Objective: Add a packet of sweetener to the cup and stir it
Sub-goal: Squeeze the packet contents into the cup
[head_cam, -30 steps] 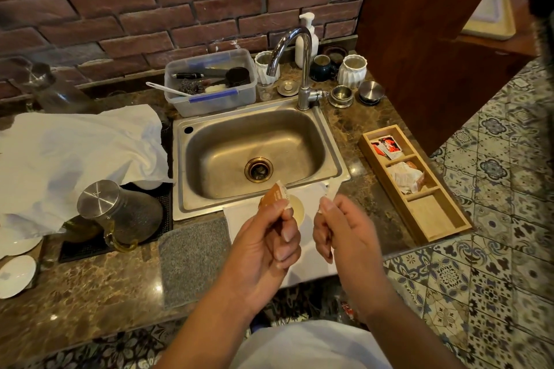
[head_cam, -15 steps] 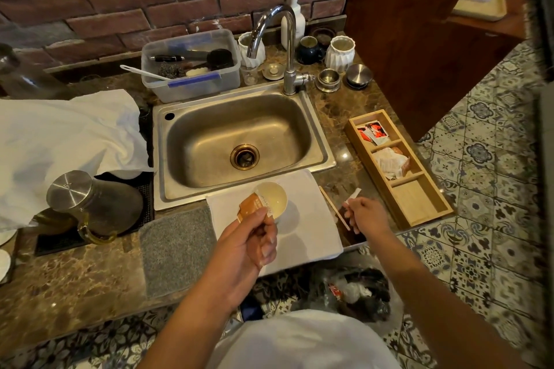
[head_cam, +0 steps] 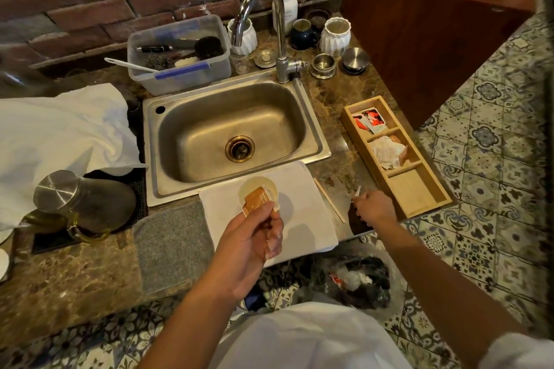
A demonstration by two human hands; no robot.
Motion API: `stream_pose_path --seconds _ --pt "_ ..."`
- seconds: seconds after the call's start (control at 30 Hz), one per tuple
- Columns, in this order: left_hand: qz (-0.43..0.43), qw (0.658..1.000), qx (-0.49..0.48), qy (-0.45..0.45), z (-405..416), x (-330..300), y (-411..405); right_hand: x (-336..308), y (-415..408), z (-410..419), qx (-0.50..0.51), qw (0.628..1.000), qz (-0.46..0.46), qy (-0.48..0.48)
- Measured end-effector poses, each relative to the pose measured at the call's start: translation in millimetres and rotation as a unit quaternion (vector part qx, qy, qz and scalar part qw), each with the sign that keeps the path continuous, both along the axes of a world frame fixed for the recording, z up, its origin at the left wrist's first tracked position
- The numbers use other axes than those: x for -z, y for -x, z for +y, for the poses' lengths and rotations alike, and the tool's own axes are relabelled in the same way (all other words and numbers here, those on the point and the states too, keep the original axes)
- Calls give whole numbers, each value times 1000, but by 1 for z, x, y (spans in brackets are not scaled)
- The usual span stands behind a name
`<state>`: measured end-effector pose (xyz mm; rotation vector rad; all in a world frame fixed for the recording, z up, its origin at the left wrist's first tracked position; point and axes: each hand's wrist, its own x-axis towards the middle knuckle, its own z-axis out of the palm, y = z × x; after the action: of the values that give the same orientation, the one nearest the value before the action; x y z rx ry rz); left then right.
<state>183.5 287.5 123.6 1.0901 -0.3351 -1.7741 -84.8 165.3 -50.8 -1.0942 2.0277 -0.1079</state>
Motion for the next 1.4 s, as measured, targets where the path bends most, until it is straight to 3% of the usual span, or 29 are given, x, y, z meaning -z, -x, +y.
stream_pose_path --seconds 0.13,0.23,0.4,0.53,0.63,0.73,0.93,1.4 --pt "-12 1000 3 8 -2 2 2 -5 -2 8 4 1000 29 9" --pt "-18 1000 1 11 -3 3 3 -19 -9 16 35 998 -3 60" --pt "-38 999 -10 27 -2 4 4 -89 -45 31 5 971 -178 159" --pt "-81 996 -21 34 -2 3 11 -156 -81 44 -102 917 -343 177" --pt "-121 992 -26 38 -2 3 16 -183 -99 54 -188 877 -402 186" --pt "-139 989 -44 38 -2 4 18 -187 -107 57 -212 866 -407 200" --pt "-154 985 -64 33 0 4 21 -180 -110 57 -199 886 -366 203" --pt "-192 977 -89 20 -2 6 33 -181 -103 51 -231 893 -336 191"
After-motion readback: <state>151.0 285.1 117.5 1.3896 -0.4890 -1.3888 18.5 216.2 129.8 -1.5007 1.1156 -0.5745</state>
